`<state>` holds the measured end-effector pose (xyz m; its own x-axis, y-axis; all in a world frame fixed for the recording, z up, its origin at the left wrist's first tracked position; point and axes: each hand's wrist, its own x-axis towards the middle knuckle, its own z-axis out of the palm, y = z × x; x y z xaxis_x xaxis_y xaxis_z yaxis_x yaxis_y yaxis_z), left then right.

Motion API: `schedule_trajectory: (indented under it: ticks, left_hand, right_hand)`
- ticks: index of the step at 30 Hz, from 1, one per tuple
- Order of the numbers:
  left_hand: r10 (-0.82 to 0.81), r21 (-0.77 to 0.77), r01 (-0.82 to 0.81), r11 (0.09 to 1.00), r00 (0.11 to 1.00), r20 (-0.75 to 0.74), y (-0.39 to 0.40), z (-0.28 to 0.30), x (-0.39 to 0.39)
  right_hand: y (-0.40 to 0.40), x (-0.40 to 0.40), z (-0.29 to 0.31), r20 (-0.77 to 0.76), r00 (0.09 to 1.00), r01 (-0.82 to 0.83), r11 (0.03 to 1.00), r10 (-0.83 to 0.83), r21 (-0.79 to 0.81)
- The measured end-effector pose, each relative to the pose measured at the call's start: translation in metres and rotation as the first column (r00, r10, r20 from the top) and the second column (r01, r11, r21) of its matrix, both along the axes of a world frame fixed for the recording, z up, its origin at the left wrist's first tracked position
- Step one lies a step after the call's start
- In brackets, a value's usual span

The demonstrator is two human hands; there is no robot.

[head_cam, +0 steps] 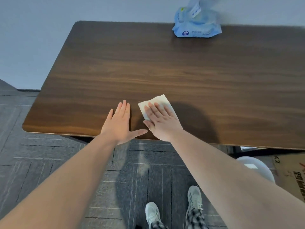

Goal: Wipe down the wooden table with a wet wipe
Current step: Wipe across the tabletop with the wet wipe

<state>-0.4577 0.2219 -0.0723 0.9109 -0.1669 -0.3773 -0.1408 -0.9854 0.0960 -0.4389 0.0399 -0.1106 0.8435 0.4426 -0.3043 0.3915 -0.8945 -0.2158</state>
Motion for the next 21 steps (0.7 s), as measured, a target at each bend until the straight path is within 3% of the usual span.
schedule_trajectory:
  ticks: [9,21]
  left_hand:
    - [-0.276,-0.019,0.276,0.961,0.961,0.004,-0.158,-0.003,0.036]
    - [-0.551,-0.073,0.553,0.83,0.833,0.042,-0.385,-0.014,0.063]
  right_hand:
    - [-0.181,-0.01,0.002,0.02,0.934,0.358,0.934,-0.357,-0.015]
    - [-0.409,-0.037,-0.002,0.084,0.729,0.684,0.727,-0.679,-0.066]
